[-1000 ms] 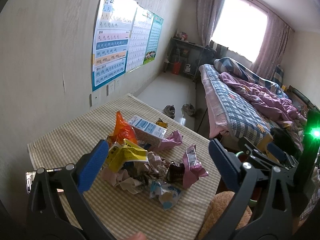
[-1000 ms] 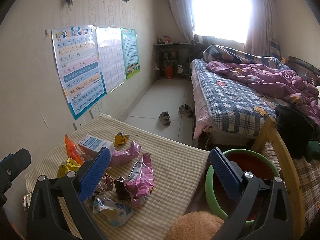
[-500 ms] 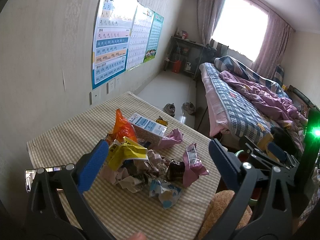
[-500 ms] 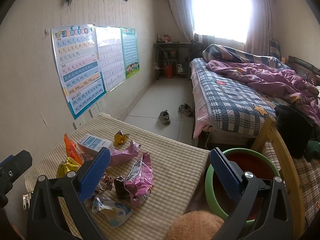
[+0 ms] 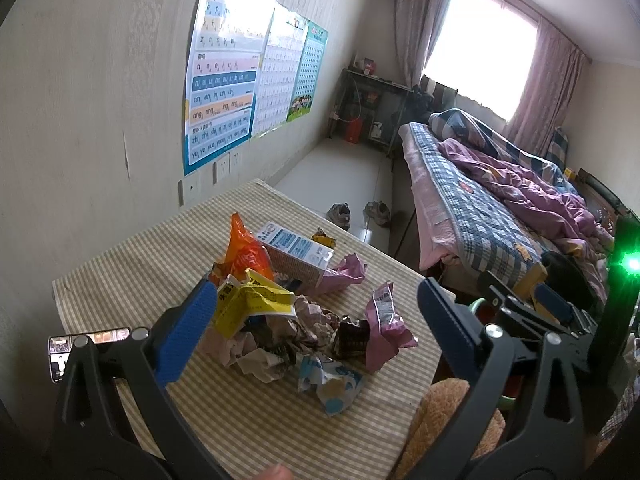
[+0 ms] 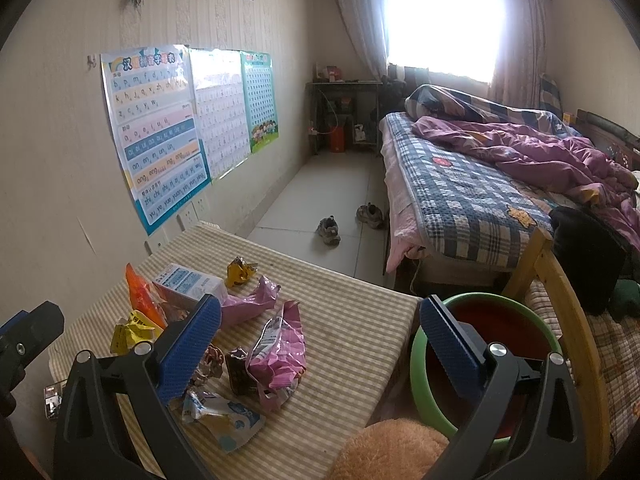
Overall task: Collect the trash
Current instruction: 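Grasp the blue-white wrapper with the left tool while the right tool grasps the pink snack bag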
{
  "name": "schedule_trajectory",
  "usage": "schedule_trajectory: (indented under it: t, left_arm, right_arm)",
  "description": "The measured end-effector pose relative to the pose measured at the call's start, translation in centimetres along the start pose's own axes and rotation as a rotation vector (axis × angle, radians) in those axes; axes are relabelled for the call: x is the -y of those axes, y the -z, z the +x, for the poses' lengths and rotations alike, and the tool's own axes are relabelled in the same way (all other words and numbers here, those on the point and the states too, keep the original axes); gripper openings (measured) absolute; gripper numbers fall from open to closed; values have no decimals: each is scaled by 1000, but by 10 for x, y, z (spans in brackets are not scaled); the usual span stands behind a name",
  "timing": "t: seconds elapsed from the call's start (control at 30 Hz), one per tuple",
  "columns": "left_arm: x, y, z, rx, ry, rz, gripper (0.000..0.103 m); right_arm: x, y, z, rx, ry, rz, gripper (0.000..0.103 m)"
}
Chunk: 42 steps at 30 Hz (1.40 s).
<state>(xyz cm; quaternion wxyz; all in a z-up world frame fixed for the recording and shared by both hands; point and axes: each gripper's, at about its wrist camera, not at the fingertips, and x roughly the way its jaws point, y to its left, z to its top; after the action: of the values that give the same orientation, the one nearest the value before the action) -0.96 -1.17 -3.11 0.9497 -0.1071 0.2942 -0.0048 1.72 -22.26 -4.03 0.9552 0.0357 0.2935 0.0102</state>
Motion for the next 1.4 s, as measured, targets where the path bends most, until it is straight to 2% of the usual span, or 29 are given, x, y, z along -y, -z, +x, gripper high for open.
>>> schedule_trajectory:
  t: [0.33, 0.53, 0.63, 0.77, 0.87, 0.97, 1.1, 1.2, 1.4]
  left_arm:
    - [1, 9, 5, -16, -16, 5, 98]
    - [-4, 17, 12, -55, -43, 15, 98]
    - [-9, 17, 25, -102, -77, 20, 98]
    - [-15, 29, 48, -203, -49, 13, 98]
    - [-18, 43, 66, -278, -1, -9, 97]
    - [-17, 58, 84, -360, 26, -23, 84]
    - [-25, 65, 90, -385, -1, -77, 72]
    - [-32, 68, 95, -397, -4, -98, 71]
    - [-10, 81, 118, -478, 60, 1, 71]
  right_arm:
    - [-2, -3, 4, -12, 2, -1, 96]
    - [6, 3, 17, -55, 17, 3, 96]
    - [13, 7, 30, -94, 25, 14, 96]
    - [23, 13, 42, -137, 20, 41, 96]
    - [26, 17, 49, -167, 11, 55, 96]
    - [32, 22, 56, -200, -13, 71, 96]
    - [38, 27, 62, -233, -37, 93, 96]
    - [38, 31, 68, -257, -46, 106, 96]
    - [29, 40, 76, -300, -72, 86, 96]
